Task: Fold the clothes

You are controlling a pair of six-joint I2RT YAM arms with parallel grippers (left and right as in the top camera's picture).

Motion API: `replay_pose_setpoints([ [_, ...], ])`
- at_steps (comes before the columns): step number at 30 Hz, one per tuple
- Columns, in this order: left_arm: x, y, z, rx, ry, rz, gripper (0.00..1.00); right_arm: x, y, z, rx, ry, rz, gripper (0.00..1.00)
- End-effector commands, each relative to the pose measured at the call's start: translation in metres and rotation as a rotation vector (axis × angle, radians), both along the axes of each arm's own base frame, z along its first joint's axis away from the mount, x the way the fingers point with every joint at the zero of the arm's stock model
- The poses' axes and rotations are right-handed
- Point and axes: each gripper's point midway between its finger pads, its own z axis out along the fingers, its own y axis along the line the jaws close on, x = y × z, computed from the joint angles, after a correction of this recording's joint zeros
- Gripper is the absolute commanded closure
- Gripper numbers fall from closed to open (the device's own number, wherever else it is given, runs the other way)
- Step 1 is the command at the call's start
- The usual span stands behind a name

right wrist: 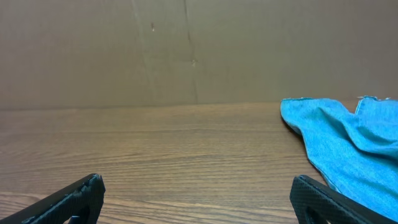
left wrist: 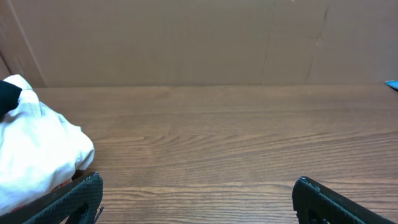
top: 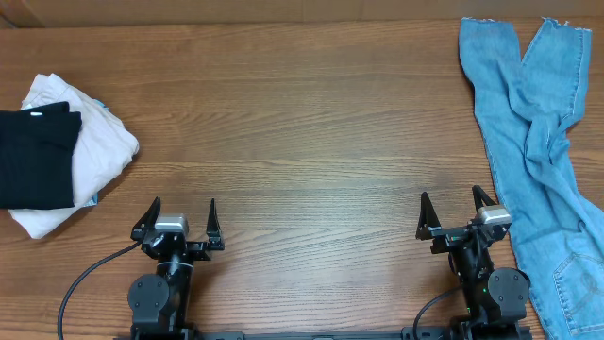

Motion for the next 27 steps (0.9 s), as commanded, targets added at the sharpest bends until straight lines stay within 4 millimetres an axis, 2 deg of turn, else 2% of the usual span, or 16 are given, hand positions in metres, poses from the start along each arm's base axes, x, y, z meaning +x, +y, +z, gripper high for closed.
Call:
replay_pose_setpoints([
  [1, 0.0, 0.001, 0.0, -0.008, -0.006, 0.011, 0.0, 0.0, 0.001, -0.001, -0.002, -0.006, 0.006, 0.0],
  [7, 0.0, 0.001, 0.0, -0.008, -0.006, 0.01, 0.0, 0.0, 0.001, -0.001, 0.004, -0.005, 0.006, 0.0],
  [14, 0.0, 0.001, 0.0, -0.008, -0.006, 0.01, 0.0, -0.001, 0.0, 0.0, 0.161, 0.027, -0.003, 0.0],
  [16, 0.0, 0.001, 0.0, -0.015, -0.006, 0.009, 0.0, -0.002, -0.007, 0.003, 0.185, 0.045, -0.046, 0.0],
  [19, -0.001, -0.004, 0.011, -0.162, -0.03, -0.013, 0.0, -0.011, -0.022, 0.023, 0.179, 0.071, -0.137, 0.0],
  [21, -0.005, -0.016, 0.02, -0.177, -0.019, -0.083, 0.0, -0.017, -0.029, 0.039, 0.176, 0.075, -0.176, 0.0],
  [24, -0.014, -0.019, 0.033, -0.183, 0.026, -0.094, 0.0, -0.022, -0.034, 0.064, 0.171, 0.1, -0.203, 0.0],
  [26, -0.022, -0.019, 0.048, -0.183, 0.048, -0.092, 0.0, -0.023, -0.04, 0.074, 0.161, 0.146, -0.241, 0.0],
  [27, -0.029, -0.019, 0.065, -0.183, 0.06, -0.091, 0.0, -0.022, -0.045, 0.082, 0.193, 0.214, -0.286, 0.0],
])
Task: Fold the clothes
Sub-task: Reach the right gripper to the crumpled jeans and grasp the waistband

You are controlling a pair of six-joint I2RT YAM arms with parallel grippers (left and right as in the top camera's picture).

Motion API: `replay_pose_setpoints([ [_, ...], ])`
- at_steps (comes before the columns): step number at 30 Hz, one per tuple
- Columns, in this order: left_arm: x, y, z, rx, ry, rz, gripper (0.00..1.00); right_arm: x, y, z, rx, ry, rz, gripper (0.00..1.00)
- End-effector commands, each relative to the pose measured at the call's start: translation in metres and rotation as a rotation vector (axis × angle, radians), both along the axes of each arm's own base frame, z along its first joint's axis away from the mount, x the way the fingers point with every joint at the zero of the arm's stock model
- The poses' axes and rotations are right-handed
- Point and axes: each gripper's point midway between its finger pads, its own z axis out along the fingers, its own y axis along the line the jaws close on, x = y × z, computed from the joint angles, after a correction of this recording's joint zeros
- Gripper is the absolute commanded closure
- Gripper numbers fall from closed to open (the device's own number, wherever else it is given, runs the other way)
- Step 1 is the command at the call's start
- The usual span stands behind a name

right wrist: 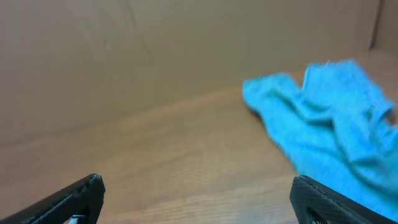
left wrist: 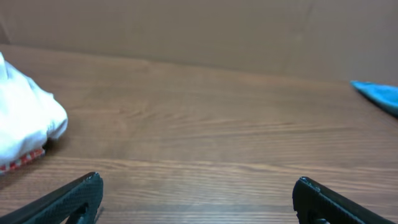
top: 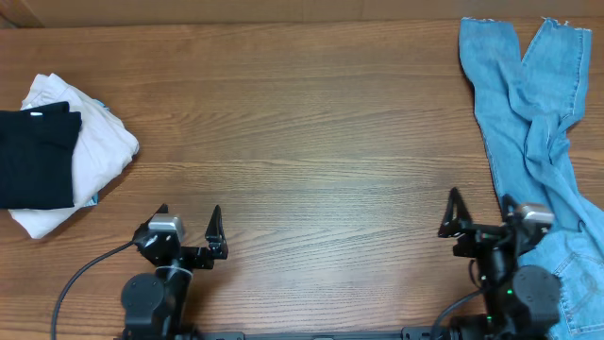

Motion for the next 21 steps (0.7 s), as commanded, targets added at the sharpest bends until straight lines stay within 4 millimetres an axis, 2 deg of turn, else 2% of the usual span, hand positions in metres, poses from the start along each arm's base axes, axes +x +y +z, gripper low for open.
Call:
replay_pose_setpoints([
  [1, -0.017, -0.006, 0.061, -0.035, -0.044, -0.032, 0.0, 0.001, -0.015, 0.028, 0.053, 0.106, -0.103, 0.0],
  [3, -0.02, -0.004, 0.077, -0.018, -0.024, -0.019, 0.0, 0.004, -0.015, 0.033, 0.047, 0.201, -0.109, 0.0],
  [6, -0.019, 0.0, 0.087, 0.014, 0.049, -0.004, 0.0, 0.009, -0.015, 0.036, 0.03, 0.357, -0.115, 0.0],
  [8, -0.017, -0.003, 0.086, 0.024, 0.116, -0.022, 0.0, 0.019, -0.014, 0.043, 0.019, 0.416, -0.111, 0.0],
  [9, -0.014, -0.006, 0.083, 0.019, 0.185, -0.039, 0.0, 0.03, -0.009, 0.048, 0.014, 0.453, -0.082, 0.0],
  [12, -0.006, -0.009, 0.075, 0.012, 0.267, -0.06, 0.0, 0.045, -0.016, 0.045, -0.023, 0.498, -0.123, 0.0],
  [16, 0.003, -0.019, 0.065, -0.011, 0.335, -0.115, 0.0, 0.05, -0.068, 0.006, -0.055, 0.66, -0.41, 0.0],
  [18, 0.006, -0.02, 0.059, -0.012, 0.362, -0.116, 0.0, 0.054, -0.083, -0.025, -0.05, 0.787, -0.456, 0.0],
  [21, 0.008, -0.02, 0.055, -0.014, 0.379, -0.117, 0.0, 0.051, -0.099, -0.081, -0.02, 1.027, -0.478, 0.0],
])
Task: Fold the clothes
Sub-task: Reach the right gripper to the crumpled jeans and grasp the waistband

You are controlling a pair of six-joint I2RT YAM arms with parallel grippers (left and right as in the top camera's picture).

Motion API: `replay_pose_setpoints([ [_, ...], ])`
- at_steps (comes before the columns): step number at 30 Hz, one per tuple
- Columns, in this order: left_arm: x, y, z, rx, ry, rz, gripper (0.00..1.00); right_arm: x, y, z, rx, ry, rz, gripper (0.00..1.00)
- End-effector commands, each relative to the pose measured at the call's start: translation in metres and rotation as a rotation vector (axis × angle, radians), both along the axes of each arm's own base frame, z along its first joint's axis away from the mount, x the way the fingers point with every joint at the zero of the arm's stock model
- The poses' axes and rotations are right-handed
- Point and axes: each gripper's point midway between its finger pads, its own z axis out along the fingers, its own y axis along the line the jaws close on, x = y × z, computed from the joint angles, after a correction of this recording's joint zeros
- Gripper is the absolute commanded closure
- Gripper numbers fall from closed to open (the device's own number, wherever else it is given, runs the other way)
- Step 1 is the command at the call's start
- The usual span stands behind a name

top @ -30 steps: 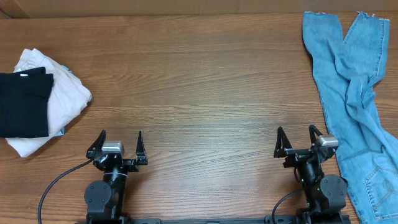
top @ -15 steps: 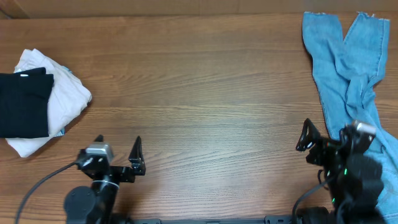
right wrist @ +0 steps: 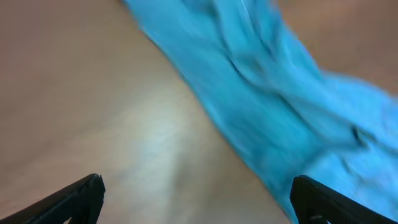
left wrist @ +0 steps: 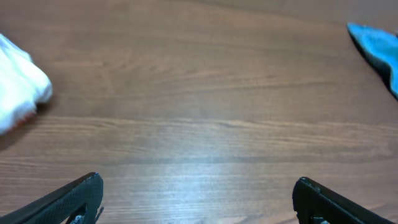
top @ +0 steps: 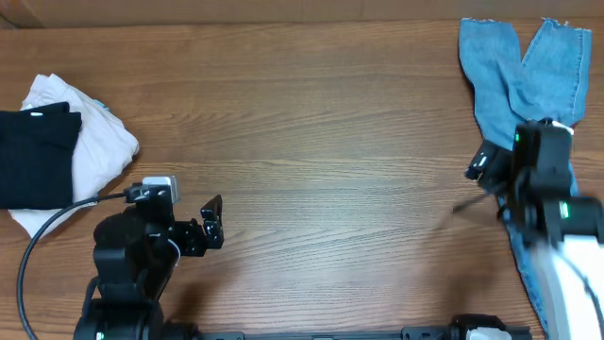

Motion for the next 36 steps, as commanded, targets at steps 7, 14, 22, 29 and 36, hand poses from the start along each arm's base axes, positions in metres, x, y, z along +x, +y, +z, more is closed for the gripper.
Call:
replay_pose_setpoints([
  [7, 0.005, -0.007, 0.016, -0.003, -0.044, -0.041, 0.0, -0.023, -0.059, -0.135, 0.085, 0.528, -0.238, 0.0],
  [14, 0.006, -0.009, 0.019, -0.012, -0.056, -0.055, 0.0, -0.025, -0.071, -0.178, 0.187, 0.593, -0.258, 0.0],
  [22, 0.007, -0.01, 0.02, -0.017, -0.059, -0.059, 0.0, -0.033, -0.087, -0.184, 0.154, 0.594, -0.369, 0.51],
  [29, 0.007, -0.01, 0.02, -0.017, -0.063, -0.059, 0.0, 0.014, -0.072, -0.162, 0.227, 0.487, -0.255, 0.84],
  [36, 0.011, -0.01, 0.028, -0.016, -0.099, -0.059, 0.0, 0.118, 0.002, -0.079, 0.243, 0.261, 0.105, 0.84],
])
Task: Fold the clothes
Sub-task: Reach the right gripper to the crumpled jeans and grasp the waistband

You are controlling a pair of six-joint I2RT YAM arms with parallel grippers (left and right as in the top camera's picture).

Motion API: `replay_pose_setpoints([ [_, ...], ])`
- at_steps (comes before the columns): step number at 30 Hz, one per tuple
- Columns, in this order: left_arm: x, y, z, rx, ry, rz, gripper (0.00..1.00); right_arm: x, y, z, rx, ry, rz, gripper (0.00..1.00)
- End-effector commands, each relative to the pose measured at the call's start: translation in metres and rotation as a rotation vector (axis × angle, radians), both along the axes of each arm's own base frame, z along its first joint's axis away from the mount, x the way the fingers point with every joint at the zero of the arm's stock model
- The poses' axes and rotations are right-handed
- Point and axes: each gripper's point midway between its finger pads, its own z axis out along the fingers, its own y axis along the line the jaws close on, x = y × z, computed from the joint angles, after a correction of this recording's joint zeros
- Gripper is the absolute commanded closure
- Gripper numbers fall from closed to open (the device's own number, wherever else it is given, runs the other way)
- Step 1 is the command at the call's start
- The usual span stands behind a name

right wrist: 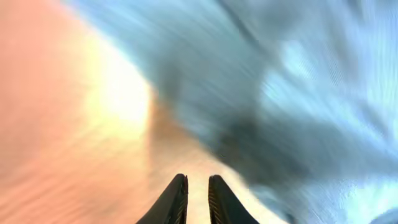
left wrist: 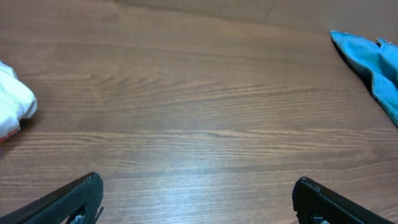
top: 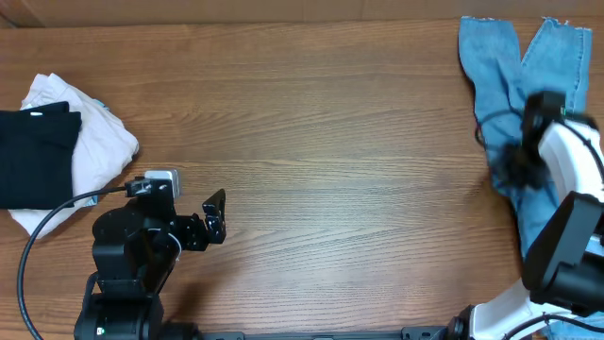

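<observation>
Blue jeans lie unfolded down the table's right side; they also show as a blue strip in the left wrist view. In the blurred right wrist view the jeans fill the upper right. My right gripper is at the jeans' left edge, and its fingers stand almost together with only bare wood in the narrow gap. My left gripper hangs wide open over bare wood at the lower left, with nothing between its fingers.
A folded pile sits at the left edge: a white garment with a black one on top. The white cloth shows at the left of the left wrist view. The wooden table spans the view.
My right gripper has gone from wide open to nearly closed and now sits lower against the jeans' left edge. The left gripper has barely shifted and stays open.
Both grippers stood open at the table's front edge. Then both arms had turned slightly outward. Later the right arm was out over the jeans and the left arm raised over the wood. Now the right gripper is shut at the jeans' edge.
</observation>
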Motion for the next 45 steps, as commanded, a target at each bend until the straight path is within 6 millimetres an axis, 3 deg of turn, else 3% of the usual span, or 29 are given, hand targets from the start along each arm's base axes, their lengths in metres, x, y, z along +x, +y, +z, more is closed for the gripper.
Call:
replay_pose_setpoints([
  [1, 0.002, -0.004, 0.017, 0.004, -0.052, -0.028, 0.0, 0.063, 0.065, 0.054, 0.041, -0.189, 0.23, 0.85],
  [5, 0.002, -0.004, 0.017, 0.004, -0.051, -0.027, 0.0, 0.09, 0.103, 0.086, 0.045, -0.294, 0.29, 0.91],
  [7, 0.002, -0.004, 0.017, 0.002, -0.052, -0.028, 0.0, 0.094, 0.109, 0.094, 0.037, -0.315, 0.291, 0.82],
  [9, 0.002, -0.004, 0.017, -0.012, -0.048, -0.02, 0.0, 0.083, 0.095, 0.093, -0.018, -0.267, 0.229, 0.69],
  [12, 0.002, -0.004, 0.017, -0.025, -0.04, -0.012, 0.0, 0.055, 0.061, 0.085, -0.114, -0.145, 0.137, 0.49],
  [15, 0.002, -0.004, 0.017, -0.025, -0.044, -0.012, 0.0, 0.027, 0.035, 0.071, -0.112, -0.036, 0.094, 0.18],
  [16, 0.002, -0.004, 0.017, -0.025, -0.045, -0.012, 0.0, 0.018, 0.028, 0.063, -0.092, 0.0, 0.103, 0.13],
  [20, 0.002, -0.004, 0.017, -0.025, -0.045, -0.012, 0.0, -0.013, 0.002, 0.034, -0.078, 0.1, 0.058, 0.11],
  [23, 0.002, -0.004, 0.017, -0.025, -0.044, -0.011, 0.0, -0.043, -0.023, -0.009, -0.06, 0.147, -0.032, 0.11],
  [28, 0.002, -0.004, 0.017, -0.025, -0.044, -0.012, 0.0, -0.076, -0.041, -0.055, -0.049, 0.173, -0.101, 0.11],
  [29, 0.002, -0.004, 0.017, -0.025, -0.044, -0.011, 0.0, -0.079, -0.043, -0.06, -0.045, 0.168, -0.112, 0.12],
  [31, 0.002, -0.004, 0.017, -0.024, -0.044, -0.011, 0.0, -0.082, -0.045, -0.067, -0.042, 0.156, -0.127, 0.38],
  [32, 0.002, -0.004, 0.017, -0.024, -0.044, -0.011, 0.0, -0.08, -0.045, -0.068, -0.042, 0.147, -0.135, 0.78],
  [33, 0.002, -0.004, 0.017, -0.025, -0.044, -0.012, 0.0, -0.079, -0.045, -0.067, -0.041, 0.141, -0.151, 0.96],
  [36, 0.002, -0.004, 0.017, -0.025, -0.044, -0.011, 0.0, -0.07, -0.036, -0.067, 0.017, 0.101, -0.155, 0.96],
  [39, 0.002, -0.004, 0.017, -0.025, -0.044, -0.011, 0.0, -0.043, -0.014, -0.056, 0.134, 0.02, -0.093, 0.96],
  [43, 0.003, -0.003, 0.018, -0.022, -0.046, -0.007, 0.0, 0.001, 0.029, -0.023, 0.235, -0.083, 0.044, 0.96],
  [45, 0.003, -0.003, 0.019, -0.02, -0.052, -0.004, 0.0, 0.029, 0.059, 0.002, 0.252, -0.144, 0.141, 0.96],
])
